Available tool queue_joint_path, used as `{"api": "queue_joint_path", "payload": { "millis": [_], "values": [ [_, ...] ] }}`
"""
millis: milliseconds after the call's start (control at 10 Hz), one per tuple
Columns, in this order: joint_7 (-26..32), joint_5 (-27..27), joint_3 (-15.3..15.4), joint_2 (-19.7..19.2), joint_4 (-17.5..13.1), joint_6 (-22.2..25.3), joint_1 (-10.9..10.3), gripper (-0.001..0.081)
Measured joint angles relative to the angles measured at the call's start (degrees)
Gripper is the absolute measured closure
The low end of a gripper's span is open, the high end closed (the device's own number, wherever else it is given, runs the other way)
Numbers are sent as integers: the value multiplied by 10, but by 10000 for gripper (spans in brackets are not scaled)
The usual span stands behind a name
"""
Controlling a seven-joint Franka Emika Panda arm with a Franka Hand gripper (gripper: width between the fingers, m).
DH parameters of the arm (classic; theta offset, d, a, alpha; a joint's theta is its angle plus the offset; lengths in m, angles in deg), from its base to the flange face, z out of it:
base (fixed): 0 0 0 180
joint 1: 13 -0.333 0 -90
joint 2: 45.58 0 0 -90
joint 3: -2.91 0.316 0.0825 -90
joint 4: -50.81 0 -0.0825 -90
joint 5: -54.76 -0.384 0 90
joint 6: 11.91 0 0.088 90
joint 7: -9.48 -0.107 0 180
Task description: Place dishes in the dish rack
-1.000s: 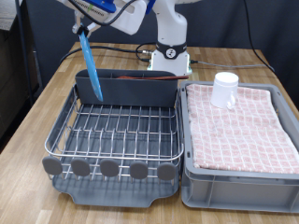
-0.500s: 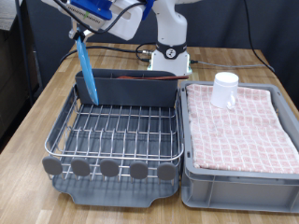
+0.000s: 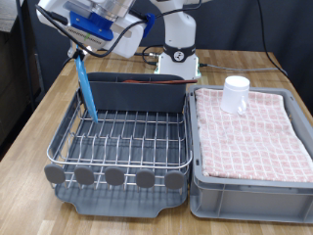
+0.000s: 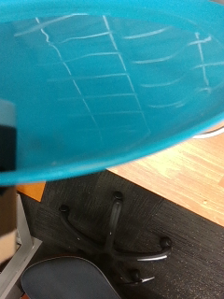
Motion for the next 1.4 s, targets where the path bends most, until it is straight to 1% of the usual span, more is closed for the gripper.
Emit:
{"api": "queue_joint_path", "payload": {
  "millis": [100, 300, 400, 600, 800, 1000, 1400],
  "values": [
    [-6, 12, 1, 0, 0, 5, -1, 782],
    [-49, 69, 6, -4, 5, 16, -8, 782],
    [-71, 85, 9, -6, 11, 16, -11, 782],
    [-103, 99, 13, -11, 21, 17, -13, 782],
    [-159, 134, 15, -20, 29, 32, -17, 782],
    [-185, 143, 16, -29, 37, 31, -17, 782],
    [-227, 145, 12, -46, 56, 6, -14, 782]
  ]
}}
